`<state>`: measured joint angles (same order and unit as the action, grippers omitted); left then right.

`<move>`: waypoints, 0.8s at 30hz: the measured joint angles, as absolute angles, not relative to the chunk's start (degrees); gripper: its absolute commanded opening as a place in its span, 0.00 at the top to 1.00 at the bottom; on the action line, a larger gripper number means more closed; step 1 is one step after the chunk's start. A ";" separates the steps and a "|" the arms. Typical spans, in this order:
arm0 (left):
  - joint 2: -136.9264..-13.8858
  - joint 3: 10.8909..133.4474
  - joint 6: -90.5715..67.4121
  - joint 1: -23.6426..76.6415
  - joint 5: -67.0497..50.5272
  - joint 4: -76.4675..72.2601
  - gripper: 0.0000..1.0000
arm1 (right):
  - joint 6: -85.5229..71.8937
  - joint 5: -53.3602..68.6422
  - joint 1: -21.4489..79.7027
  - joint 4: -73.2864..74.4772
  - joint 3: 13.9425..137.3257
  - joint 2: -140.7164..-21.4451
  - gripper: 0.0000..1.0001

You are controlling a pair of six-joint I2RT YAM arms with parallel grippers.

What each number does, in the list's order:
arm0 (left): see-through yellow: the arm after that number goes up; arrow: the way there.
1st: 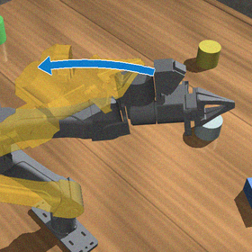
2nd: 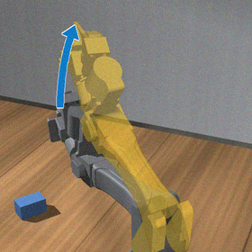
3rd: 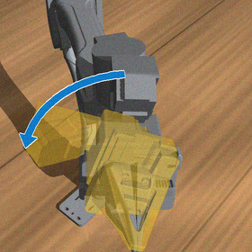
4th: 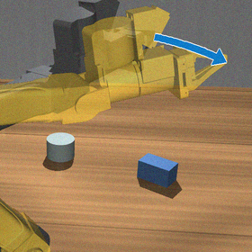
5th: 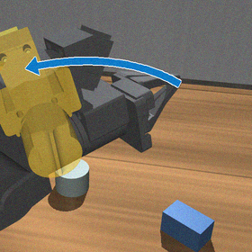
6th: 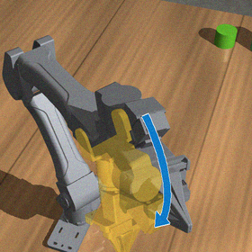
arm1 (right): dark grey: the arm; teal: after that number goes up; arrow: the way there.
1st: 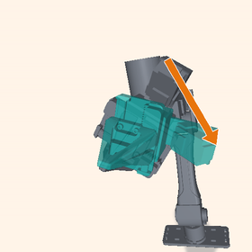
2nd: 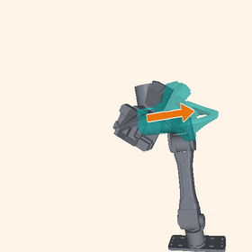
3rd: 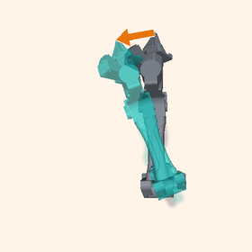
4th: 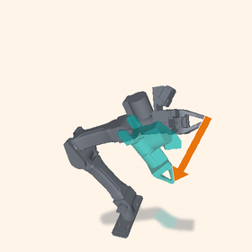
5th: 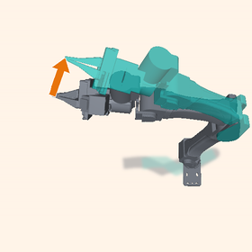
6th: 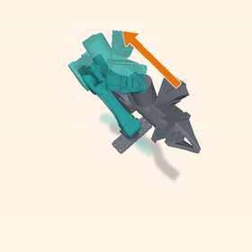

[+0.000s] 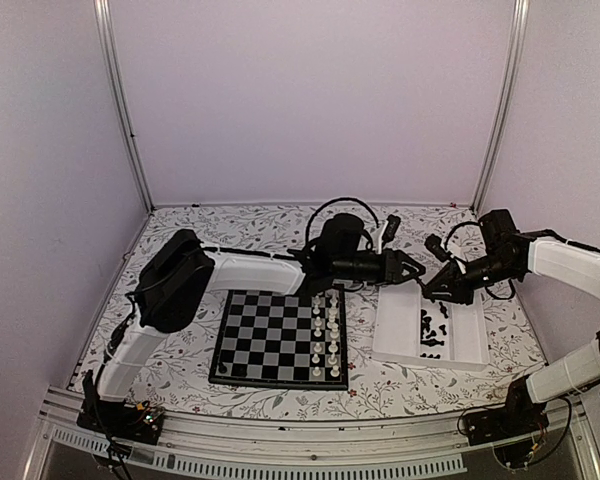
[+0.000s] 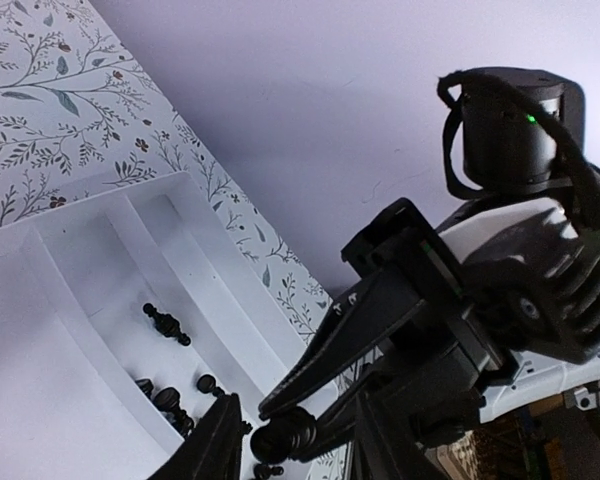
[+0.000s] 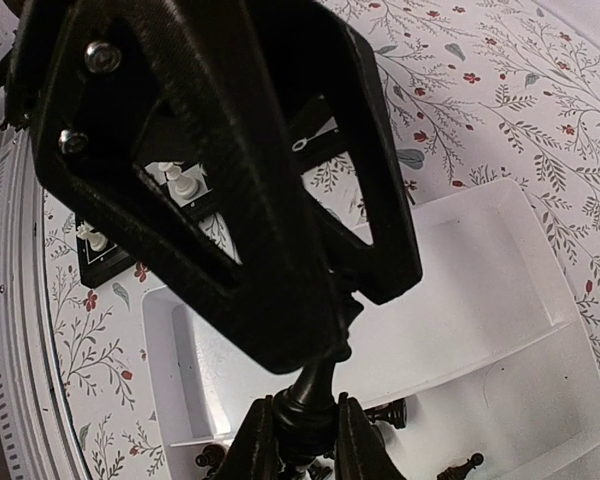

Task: Set up the chess pieces on the board
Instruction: Place the chess piece on the chessboard.

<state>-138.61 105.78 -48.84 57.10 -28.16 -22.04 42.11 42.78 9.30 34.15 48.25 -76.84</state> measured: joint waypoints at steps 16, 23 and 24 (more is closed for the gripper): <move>-140.86 107.55 -50.54 57.49 -30.87 -23.14 0.98 | 42.54 44.03 9.32 34.61 48.25 -76.90 0.89; -140.35 104.71 -49.54 57.30 -29.34 -24.99 1.00 | 42.92 43.18 9.65 34.11 48.25 -79.02 0.87; -140.00 103.37 -49.56 57.30 -29.06 -26.11 1.00 | 42.92 43.05 9.78 34.06 48.25 -79.48 0.87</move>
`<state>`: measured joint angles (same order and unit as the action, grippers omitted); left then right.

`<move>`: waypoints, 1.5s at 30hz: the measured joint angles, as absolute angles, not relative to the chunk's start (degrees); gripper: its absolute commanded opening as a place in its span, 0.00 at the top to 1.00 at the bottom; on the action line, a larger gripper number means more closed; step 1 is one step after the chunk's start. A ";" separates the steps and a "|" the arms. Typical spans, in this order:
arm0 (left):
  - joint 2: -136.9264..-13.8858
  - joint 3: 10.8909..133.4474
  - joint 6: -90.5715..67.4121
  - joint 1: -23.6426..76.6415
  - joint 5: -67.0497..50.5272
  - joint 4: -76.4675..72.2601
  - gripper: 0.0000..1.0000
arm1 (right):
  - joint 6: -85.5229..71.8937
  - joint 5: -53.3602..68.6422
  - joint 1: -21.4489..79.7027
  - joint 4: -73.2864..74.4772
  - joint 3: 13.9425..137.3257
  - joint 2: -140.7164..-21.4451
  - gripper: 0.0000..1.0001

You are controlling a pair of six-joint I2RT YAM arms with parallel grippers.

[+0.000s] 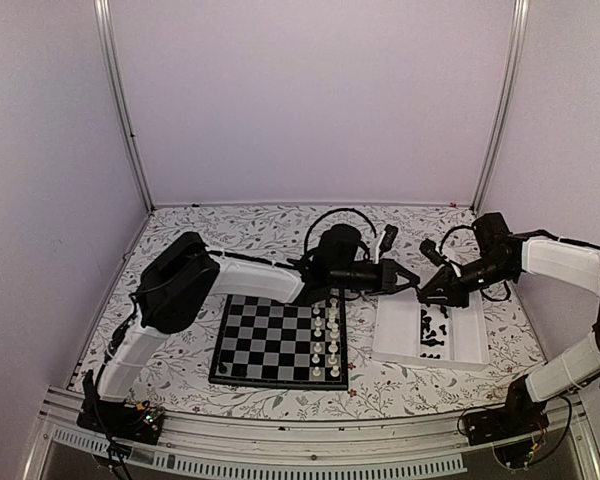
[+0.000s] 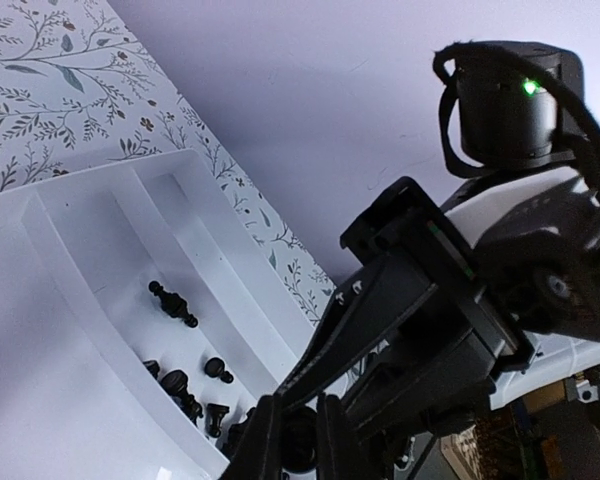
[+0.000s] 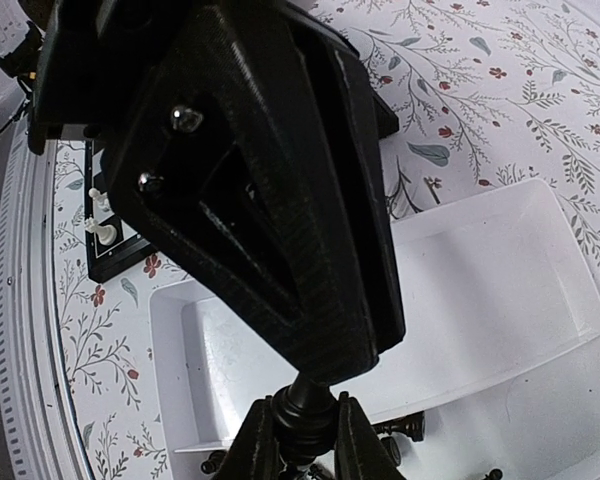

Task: Set up the chess pieces on the board
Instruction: Place the chess piece on the chessboard.

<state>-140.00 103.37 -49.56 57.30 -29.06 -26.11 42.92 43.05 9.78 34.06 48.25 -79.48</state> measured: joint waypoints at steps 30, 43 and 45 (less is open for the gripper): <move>-129.47 90.85 -45.65 53.32 -28.97 -30.44 1.00 | 42.46 40.73 10.07 30.74 48.80 -82.87 0.83; -125.29 90.45 -43.05 49.87 -29.78 -29.21 1.00 | 41.17 34.39 9.10 33.23 48.56 -84.44 0.81; -123.85 89.71 -40.21 49.89 -28.60 -24.88 1.00 | 40.73 33.28 9.10 33.19 48.56 -84.75 0.81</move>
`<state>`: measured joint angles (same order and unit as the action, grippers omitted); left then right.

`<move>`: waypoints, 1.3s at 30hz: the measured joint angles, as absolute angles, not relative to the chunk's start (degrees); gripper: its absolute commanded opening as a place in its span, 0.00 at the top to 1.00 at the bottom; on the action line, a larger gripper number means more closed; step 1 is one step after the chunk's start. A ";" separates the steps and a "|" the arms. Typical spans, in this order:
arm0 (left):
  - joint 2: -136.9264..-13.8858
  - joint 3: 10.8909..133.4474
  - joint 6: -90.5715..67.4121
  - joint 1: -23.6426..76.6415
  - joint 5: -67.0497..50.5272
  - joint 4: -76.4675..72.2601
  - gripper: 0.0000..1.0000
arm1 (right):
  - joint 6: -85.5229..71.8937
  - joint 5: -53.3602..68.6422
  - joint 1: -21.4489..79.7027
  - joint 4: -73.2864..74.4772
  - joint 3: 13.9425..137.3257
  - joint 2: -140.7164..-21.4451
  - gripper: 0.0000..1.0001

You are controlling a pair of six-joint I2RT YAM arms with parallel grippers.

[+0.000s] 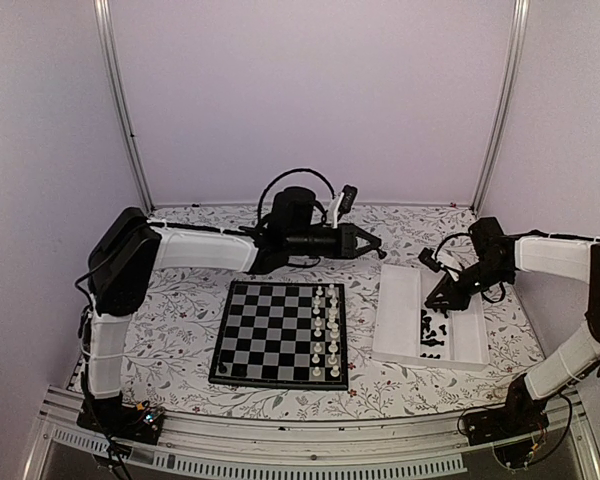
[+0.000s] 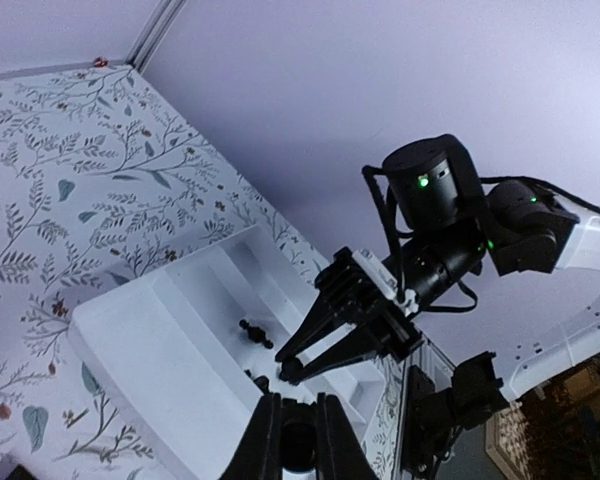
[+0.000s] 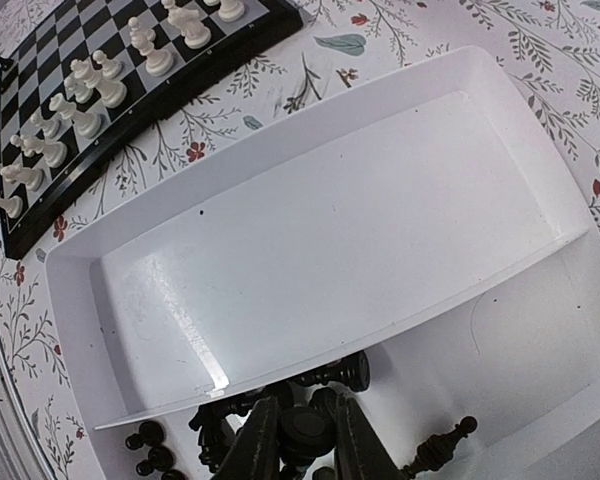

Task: Set up the chess pieces on the board
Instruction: Place the chess piece on the chessboard.

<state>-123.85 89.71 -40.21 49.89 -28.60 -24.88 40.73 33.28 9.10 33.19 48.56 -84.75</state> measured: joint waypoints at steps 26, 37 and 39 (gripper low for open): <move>-78.04 49.84 -16.75 50.87 8.58 18.63 1.00 | 37.21 26.13 8.97 31.62 48.58 -85.43 0.80; -77.82 45.41 -17.15 49.56 9.26 18.65 1.00 | 37.06 25.98 8.97 31.55 48.58 -85.65 0.80; -77.80 45.01 -17.15 49.23 9.21 18.59 1.00 | 37.06 25.96 8.97 31.55 48.58 -85.71 0.80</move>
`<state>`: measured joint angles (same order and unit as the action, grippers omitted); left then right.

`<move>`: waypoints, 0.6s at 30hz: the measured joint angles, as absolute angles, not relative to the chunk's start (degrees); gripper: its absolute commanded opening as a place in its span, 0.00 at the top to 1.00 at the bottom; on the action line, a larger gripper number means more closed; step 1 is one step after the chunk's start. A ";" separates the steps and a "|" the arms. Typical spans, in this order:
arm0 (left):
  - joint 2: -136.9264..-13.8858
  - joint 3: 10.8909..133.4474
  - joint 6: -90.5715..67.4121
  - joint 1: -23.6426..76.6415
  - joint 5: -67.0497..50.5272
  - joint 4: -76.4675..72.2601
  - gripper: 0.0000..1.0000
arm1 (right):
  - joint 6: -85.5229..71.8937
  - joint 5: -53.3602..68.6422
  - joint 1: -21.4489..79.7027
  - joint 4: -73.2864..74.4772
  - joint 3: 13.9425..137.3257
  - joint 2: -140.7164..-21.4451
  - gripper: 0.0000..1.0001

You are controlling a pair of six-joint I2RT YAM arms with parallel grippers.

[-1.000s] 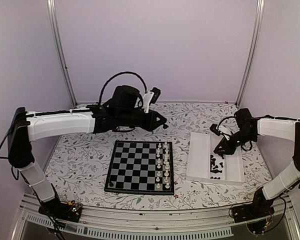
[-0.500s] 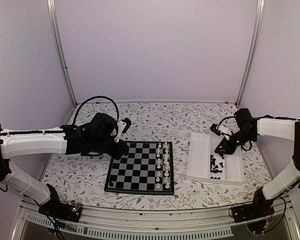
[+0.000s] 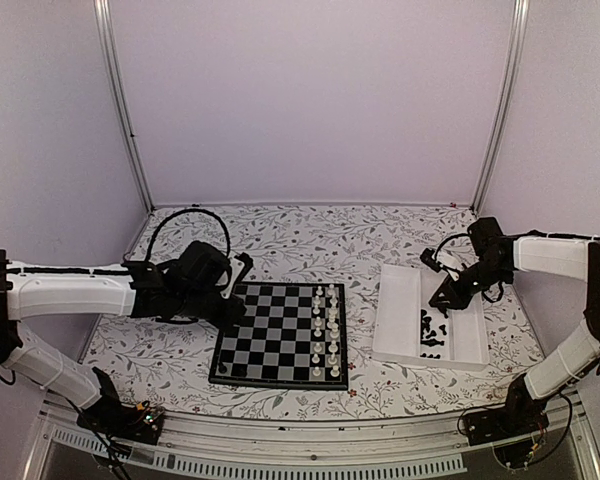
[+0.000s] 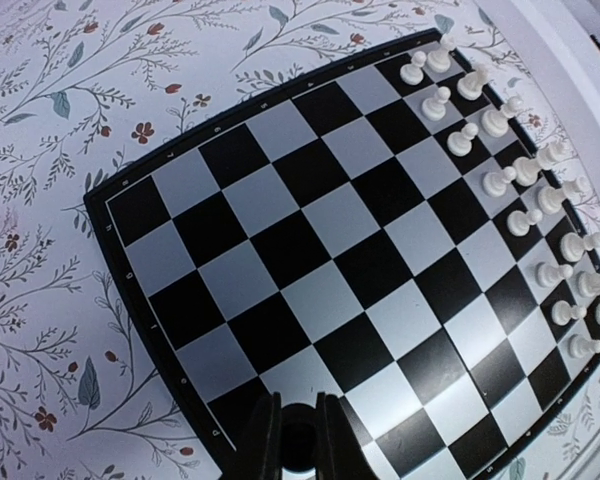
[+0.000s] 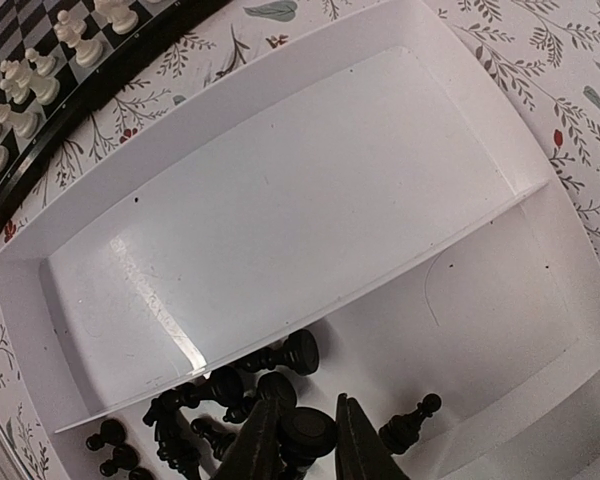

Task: Set up the chess pieces on the board
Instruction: Place the chess piece on the chessboard.

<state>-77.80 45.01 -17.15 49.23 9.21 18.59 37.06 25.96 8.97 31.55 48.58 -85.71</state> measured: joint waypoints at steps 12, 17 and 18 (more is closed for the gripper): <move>-77.84 43.57 -17.12 46.92 8.14 16.95 1.00 | 37.06 25.93 8.97 31.55 48.58 -86.02 0.80; -77.84 42.76 -17.15 45.54 8.08 16.82 1.00 | 37.08 25.89 8.97 31.53 48.58 -86.48 0.80; -77.89 42.68 -17.15 45.25 7.99 16.75 1.00 | 37.06 25.87 8.97 31.53 48.58 -86.56 0.80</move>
<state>-77.89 42.68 -17.15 45.25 7.99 16.75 37.06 25.87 8.97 31.53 48.58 -86.56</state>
